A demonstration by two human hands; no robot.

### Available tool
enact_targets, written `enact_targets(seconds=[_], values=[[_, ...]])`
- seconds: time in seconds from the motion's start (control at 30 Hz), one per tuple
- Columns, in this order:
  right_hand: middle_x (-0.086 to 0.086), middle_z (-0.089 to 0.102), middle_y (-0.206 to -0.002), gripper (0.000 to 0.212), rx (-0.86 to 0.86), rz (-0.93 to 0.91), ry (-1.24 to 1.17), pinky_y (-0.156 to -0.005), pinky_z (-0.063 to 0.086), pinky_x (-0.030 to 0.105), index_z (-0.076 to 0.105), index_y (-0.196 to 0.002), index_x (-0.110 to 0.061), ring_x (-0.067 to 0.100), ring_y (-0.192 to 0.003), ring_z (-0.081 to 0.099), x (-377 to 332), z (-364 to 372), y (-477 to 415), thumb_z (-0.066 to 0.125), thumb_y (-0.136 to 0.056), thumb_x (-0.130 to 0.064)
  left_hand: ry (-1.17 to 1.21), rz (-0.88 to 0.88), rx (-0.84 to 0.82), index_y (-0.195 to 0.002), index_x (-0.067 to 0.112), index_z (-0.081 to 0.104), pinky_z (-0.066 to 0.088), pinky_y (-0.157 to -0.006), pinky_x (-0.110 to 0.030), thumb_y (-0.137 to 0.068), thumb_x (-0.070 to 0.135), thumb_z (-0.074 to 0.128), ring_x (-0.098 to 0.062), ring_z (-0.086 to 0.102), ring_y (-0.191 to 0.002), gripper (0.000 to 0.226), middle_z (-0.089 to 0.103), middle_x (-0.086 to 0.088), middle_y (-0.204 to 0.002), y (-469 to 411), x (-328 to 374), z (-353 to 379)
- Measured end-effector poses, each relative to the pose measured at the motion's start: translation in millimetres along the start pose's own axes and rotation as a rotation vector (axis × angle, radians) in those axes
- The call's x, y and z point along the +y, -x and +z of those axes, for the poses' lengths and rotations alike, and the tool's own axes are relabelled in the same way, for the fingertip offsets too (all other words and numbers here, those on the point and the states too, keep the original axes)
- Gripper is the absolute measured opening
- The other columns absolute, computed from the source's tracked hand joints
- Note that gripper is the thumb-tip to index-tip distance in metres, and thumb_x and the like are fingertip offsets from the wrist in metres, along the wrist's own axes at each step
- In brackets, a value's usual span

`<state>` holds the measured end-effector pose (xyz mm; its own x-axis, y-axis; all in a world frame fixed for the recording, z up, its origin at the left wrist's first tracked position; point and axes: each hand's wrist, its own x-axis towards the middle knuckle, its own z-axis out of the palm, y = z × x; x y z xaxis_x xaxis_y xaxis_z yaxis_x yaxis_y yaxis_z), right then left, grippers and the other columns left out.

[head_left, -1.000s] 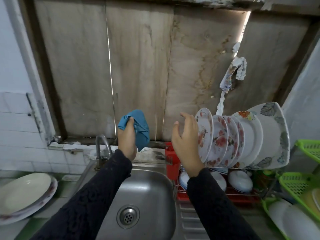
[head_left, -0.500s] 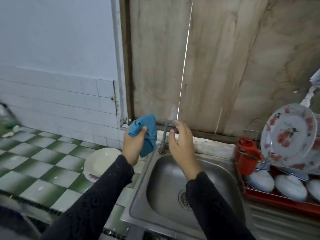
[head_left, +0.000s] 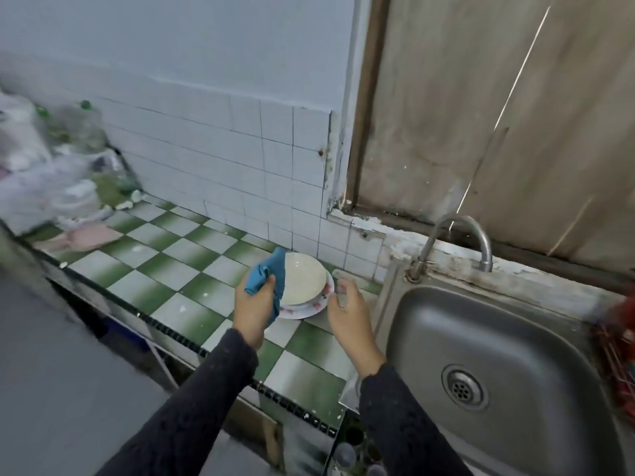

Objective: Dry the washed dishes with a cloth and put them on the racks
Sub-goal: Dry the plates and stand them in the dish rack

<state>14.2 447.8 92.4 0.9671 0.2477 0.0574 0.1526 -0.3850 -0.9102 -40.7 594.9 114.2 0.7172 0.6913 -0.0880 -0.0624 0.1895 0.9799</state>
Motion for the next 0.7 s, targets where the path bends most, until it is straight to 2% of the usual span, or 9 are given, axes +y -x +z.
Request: enact_targets(seconds=[0.07,0.17,0.3,0.37,0.43,0.5,0.57,0.63,0.7], values=[[0.003,0.056,-0.125,0.028,-0.04,0.12,-0.067,-0.088,0.036,0.021,0.052,-0.131,-0.01,0.013,-0.11,0.05,9.9,19.1,-5.6,0.048,-0.104,-0.018,-0.027,-0.03,0.008,-0.106,0.017,0.061,0.049,-0.065,-0.027,-0.1,0.006,0.051,-0.017,0.059,-0.079,0.016,0.064,-0.001,-0.09,-12.1,-11.9,-11.0],[0.004,0.058,-0.118,0.012,-0.06,0.289,-0.148,-0.087,0.04,0.027,0.05,-0.115,-0.018,0.019,-0.109,0.054,30.1,52.8,-23.9,0.048,-0.104,-0.019,-0.067,-0.069,0.015,-0.112,0.015,0.06,0.048,-0.067,-0.029,-0.101,0.009,0.051,-0.019,0.057,-0.081,0.016,0.063,-0.003,-0.093,-37.6,-29.3,-24.4],[0.004,0.058,-0.101,0.014,-0.05,0.478,-0.276,-0.08,0.045,0.031,0.058,-0.108,-0.014,0.019,-0.094,0.055,50.6,90.2,-62.4,0.046,-0.101,-0.019,-0.083,-0.146,0.025,-0.113,0.013,0.06,0.044,-0.066,-0.033,-0.101,0.013,0.052,-0.021,0.052,-0.075,0.014,0.059,-0.005,-0.085,-84.1,-44.7,-32.0],[0.007,0.057,-0.105,0.016,-0.023,0.605,-0.382,-0.094,0.05,0.042,0.056,-0.113,-0.013,0.022,-0.1,0.054,62.0,107.1,-84.8,0.047,-0.101,-0.019,-0.121,-0.173,0.041,-0.11,0.015,0.061,0.047,-0.074,-0.04,-0.1,0.016,0.054,-0.024,0.056,-0.084,0.012,0.061,-0.009,-0.095,-110.5,-53.3,-33.5],[0.017,0.057,-0.112,0.016,-0.003,0.713,-0.5,-0.103,0.047,0.049,0.053,-0.115,-0.011,0.03,-0.111,0.057,69.1,117.7,-102.4,0.048,-0.102,-0.02,-0.164,-0.176,0.037,-0.108,0.017,0.06,0.047,-0.078,-0.04,-0.1,0.016,0.054,-0.023,0.056,-0.088,0.011,0.062,-0.009,-0.1,-128.0,-57.9,-34.3],[0.019,0.058,-0.118,0.022,0.027,0.788,-0.558,-0.096,0.051,0.046,0.053,-0.119,-0.009,0.034,-0.119,0.057,81.4,131.6,-120.5,0.051,-0.102,-0.023,-0.18,-0.209,0.035,-0.102,0.019,0.06,0.044,-0.07,-0.037,-0.1,0.014,0.053,-0.022,0.052,-0.079,0.009,0.059,-0.008,-0.091,-145.6,-62.2,-35.1],[0.016,0.062,-0.115,0.028,0.04,0.826,-0.566,-0.089,0.056,0.043,0.054,-0.121,-0.008,0.035,-0.114,0.06,91.7,143.4,-135.8,0.055,-0.101,-0.027,-0.196,-0.243,0.036,-0.094,0.021,0.059,0.039,-0.061,-0.031,-0.101,0.013,0.051,-0.019,0.045,-0.069,0.013,0.052,-0.005,-0.079,-163.9,-67.4,-36.8],[0.021,0.066,-0.11,0.025,0.058,0.838,-0.554,-0.094,0.057,0.05,0.056,-0.11,-0.008,0.04,-0.106,0.066,99.7,153.4,-147.7,0.06,-0.099,-0.029,-0.185,-0.291,0.048,-0.102,0.017,0.06,0.037,-0.059,-0.029,-0.101,0.013,0.051,-0.018,0.043,-0.066,0.01,0.052,-0.004,-0.077,-180.6,-73.5,-37.7],[0.024,0.07,-0.102,0.021,0.068,0.843,-0.536,-0.086,0.06,0.052,0.056,-0.101,-0.011,0.042,-0.095,0.071,110.8,162.2,-157.3,0.064,-0.097,-0.03,-0.19,-0.294,0.045,-0.109,0.014,0.06,0.041,-0.061,-0.028,-0.1,0.014,0.053,-0.017,0.048,-0.067,0.011,0.056,-0.003,-0.081,-194.8,-78.8,-38.9]])
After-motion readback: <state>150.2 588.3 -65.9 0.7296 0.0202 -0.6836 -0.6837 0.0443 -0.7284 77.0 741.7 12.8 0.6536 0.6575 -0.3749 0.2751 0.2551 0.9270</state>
